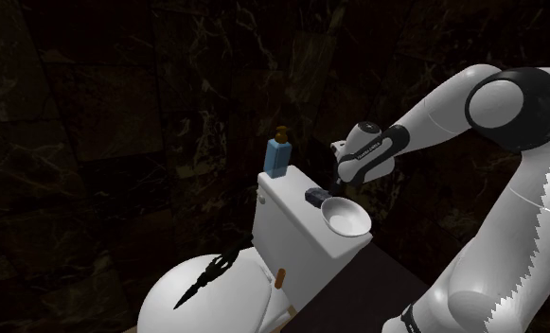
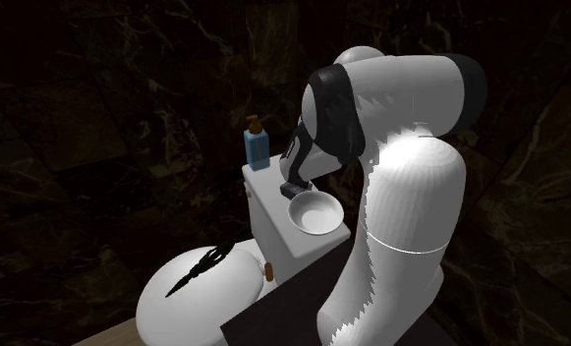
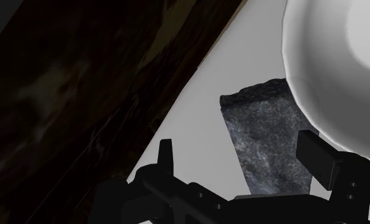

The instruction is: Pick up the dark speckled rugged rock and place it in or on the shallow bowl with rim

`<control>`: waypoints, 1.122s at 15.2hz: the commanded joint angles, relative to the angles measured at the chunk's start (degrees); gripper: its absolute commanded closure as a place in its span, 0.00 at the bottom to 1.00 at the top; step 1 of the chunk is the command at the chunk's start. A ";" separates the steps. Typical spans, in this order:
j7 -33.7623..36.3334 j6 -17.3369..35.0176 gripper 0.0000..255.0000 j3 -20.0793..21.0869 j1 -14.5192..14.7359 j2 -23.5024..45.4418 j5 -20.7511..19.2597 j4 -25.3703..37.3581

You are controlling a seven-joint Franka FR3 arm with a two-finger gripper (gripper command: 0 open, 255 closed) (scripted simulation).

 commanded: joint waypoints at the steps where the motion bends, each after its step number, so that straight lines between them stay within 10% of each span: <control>1: -0.47 0.64 0.00 0.33 -0.27 0.80 0.73 0.15; 7: -0.47 0.63 0.00 0.34 -0.28 0.79 0.72 0.16; 8: -0.47 0.63 1.00 0.34 -0.28 0.79 0.72 0.16; 17: -0.47 0.63 1.00 0.34 -0.28 0.79 0.72 0.16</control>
